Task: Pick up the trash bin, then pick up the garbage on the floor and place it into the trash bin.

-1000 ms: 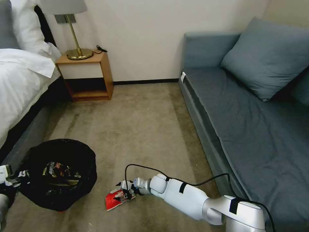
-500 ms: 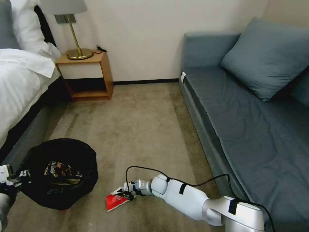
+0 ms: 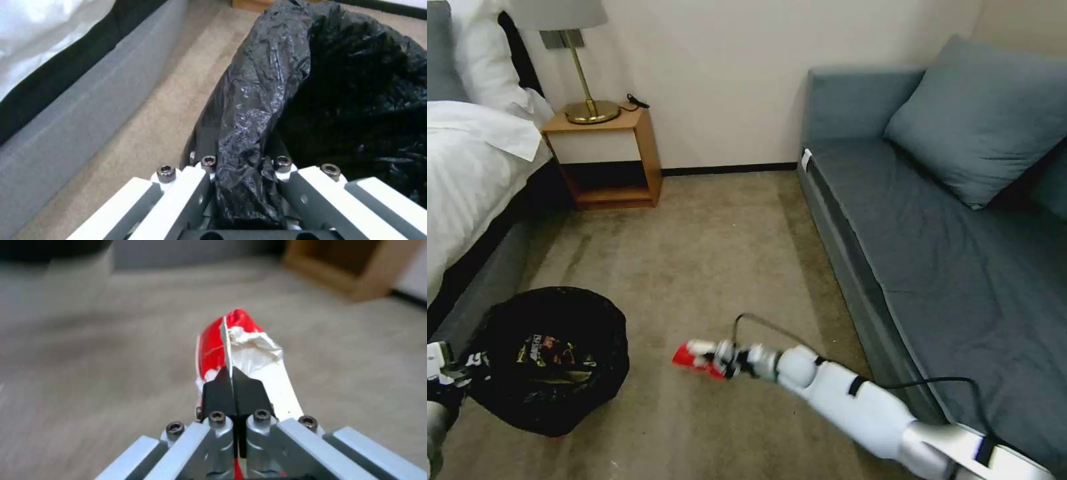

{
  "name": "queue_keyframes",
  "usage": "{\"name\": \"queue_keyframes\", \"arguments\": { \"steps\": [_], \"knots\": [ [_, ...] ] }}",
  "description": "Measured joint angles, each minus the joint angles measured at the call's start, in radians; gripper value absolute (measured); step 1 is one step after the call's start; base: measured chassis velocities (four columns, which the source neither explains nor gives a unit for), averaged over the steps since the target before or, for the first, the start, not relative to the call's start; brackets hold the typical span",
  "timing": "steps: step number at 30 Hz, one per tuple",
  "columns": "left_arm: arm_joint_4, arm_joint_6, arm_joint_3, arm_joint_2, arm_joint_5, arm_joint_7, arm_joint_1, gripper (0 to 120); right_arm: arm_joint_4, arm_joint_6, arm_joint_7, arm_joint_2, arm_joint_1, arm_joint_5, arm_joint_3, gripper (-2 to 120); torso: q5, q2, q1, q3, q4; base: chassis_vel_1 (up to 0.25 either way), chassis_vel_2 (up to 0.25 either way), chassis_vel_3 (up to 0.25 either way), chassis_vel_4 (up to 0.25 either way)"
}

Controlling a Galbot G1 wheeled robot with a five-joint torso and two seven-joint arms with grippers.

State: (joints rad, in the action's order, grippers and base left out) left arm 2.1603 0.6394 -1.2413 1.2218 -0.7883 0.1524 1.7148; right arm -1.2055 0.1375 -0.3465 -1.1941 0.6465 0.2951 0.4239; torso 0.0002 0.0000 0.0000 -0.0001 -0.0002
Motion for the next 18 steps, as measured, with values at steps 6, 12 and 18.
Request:
{"name": "queue_keyframes", "arguments": {
  "steps": [6, 12, 18],
  "knots": [
    [-0.012, -0.001, -0.006, -0.002, 0.003, 0.0, 0.009, 7, -0.23, -0.077, 0.097, 0.044, 0.0, 0.194, -0.061, 0, 0.0, 0.0, 0.0, 0.0, 0.0, 0.0, 0.0, 0.0, 0.0],
    [-0.013, -0.002, -0.005, -0.008, 0.003, -0.001, 0.006, 7, -0.392, -0.133, 0.184, 0.005, -0.052, 0.301, 0.014, 0, -0.0001, 0.0, 0.0, 0.0, 0.0002, 0.0, 0.0, 0.0, 0.0],
    [-0.021, -0.003, -0.006, -0.02, 0.004, -0.001, 0.014, 7, -0.434, -0.177, 0.252, -0.124, -0.147, 0.339, 0.16, 0, -0.0003, 0.0, 0.0, 0.0, 0.0005, 0.0, 0.0, 0.0, 0.0]
  ]
}}
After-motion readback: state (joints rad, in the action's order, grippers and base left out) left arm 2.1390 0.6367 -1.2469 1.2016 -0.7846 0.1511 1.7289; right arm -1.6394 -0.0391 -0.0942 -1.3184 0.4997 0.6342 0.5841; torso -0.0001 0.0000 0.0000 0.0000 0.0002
